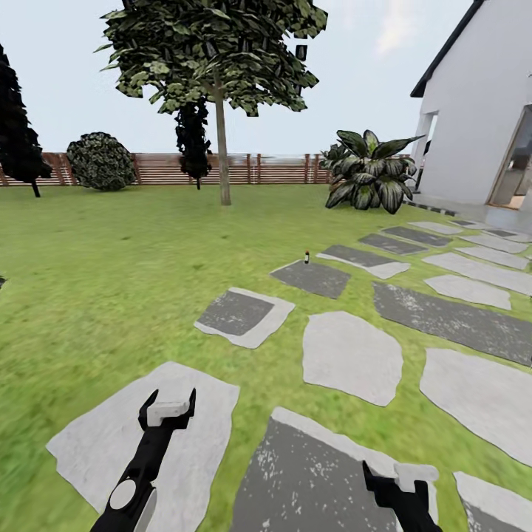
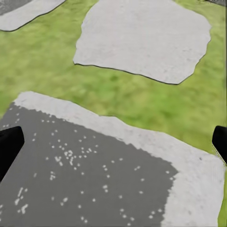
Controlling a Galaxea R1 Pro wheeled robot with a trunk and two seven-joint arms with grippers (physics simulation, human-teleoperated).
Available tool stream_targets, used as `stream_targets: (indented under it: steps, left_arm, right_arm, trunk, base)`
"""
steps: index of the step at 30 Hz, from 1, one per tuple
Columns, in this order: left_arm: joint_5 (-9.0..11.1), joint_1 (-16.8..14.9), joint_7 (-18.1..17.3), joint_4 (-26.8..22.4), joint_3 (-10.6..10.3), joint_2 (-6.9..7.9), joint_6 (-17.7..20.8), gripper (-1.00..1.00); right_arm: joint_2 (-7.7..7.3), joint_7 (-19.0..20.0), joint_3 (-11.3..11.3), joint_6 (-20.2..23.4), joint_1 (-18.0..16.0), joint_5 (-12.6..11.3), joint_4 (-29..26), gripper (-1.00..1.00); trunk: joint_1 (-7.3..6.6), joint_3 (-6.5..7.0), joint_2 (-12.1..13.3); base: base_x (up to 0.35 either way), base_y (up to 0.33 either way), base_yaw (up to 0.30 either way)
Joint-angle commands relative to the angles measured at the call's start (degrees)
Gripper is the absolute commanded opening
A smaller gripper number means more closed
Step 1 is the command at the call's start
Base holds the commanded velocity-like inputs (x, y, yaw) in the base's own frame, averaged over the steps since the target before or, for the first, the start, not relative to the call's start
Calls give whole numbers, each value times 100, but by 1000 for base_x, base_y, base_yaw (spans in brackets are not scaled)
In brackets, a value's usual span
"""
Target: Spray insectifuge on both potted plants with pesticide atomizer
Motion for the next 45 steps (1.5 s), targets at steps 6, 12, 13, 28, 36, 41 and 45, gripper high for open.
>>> stream_targets:
  steps: [6,12,13,28,36,41,45]
  left_arm:
    - [22,-2,1,-1,-2,0,-15,100]
    - [24,-2,1,6,-2,0,-15,100]
    - [25,-2,1,5,-2,0,-15,100]
    - [26,-2,1,3,-2,0,-15,100]
    - [26,-2,-7,-1,-2,0,-15,100]
    - [26,-2,-8,-2,-2,0,-15,100]
    - [26,-2,-8,-2,-2,0,-15,100]
  right_arm:
    - [1,2,0,5,-2,-4,-2,100]
    - [1,2,0,5,-2,-4,-6,100]
    - [1,2,2,5,-2,-4,-4,100]
    - [1,2,5,5,-2,-4,0,100]
    - [1,2,9,-10,-2,-4,2,100]
    - [-7,2,1,-8,-2,-4,-1,100]
    - [-8,2,0,-4,-2,-4,4,100]
  trunk:
    - [2,-5,-2]
    - [2,-5,-2]
    - [2,-5,-2]
    - [2,-5,-2]
    - [2,-5,-2]
    - [2,-5,-2]
    - [2,-5,-2]
  base:
    - [338,0,-238]
    - [338,0,-182]
    - [338,0,-39]
    - [339,0,-6]
    - [339,0,0]
    - [339,0,0]
    - [339,0,0]
